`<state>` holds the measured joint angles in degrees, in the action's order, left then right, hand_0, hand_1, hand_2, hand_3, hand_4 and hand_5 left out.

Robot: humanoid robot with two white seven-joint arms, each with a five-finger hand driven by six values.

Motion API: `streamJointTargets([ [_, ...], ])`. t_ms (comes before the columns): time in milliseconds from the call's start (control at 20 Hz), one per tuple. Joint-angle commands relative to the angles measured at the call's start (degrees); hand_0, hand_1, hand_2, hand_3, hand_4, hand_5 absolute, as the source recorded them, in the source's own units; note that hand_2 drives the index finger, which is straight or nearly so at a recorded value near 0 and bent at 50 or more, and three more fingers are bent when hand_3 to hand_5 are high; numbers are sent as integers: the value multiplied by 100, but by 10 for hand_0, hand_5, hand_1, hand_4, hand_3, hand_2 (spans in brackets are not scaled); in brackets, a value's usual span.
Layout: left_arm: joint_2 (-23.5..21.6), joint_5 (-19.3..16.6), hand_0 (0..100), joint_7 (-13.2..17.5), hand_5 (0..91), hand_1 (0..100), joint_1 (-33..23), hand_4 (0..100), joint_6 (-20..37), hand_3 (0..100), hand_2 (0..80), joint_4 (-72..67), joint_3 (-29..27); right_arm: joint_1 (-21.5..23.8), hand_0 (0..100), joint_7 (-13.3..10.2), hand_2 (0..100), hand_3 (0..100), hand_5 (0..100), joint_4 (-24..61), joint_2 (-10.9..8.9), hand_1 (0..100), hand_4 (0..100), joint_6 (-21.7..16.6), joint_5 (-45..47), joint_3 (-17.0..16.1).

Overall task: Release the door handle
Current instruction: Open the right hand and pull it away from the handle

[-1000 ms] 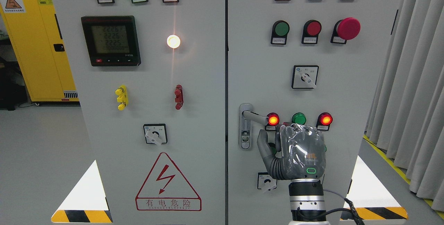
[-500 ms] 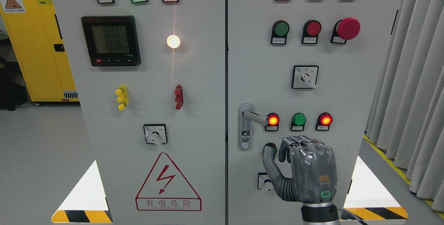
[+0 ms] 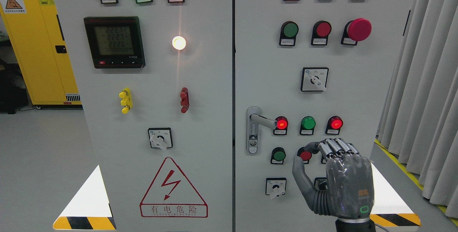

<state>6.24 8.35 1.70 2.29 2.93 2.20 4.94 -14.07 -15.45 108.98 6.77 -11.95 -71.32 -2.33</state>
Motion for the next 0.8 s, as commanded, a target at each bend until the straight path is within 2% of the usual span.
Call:
streamJointTargets([
  [0,0,0,120,-3,0,556,0,0,-3,0,0,0,-2,27,647,34,0,55,0,133,-9,344,52,-18,128,-506],
  [750,0,0,120,-3,0,556,0,0,-3,0,0,0,-2,35,688,42,0,65,0,273,26,340,47,-44,136,-409],
])
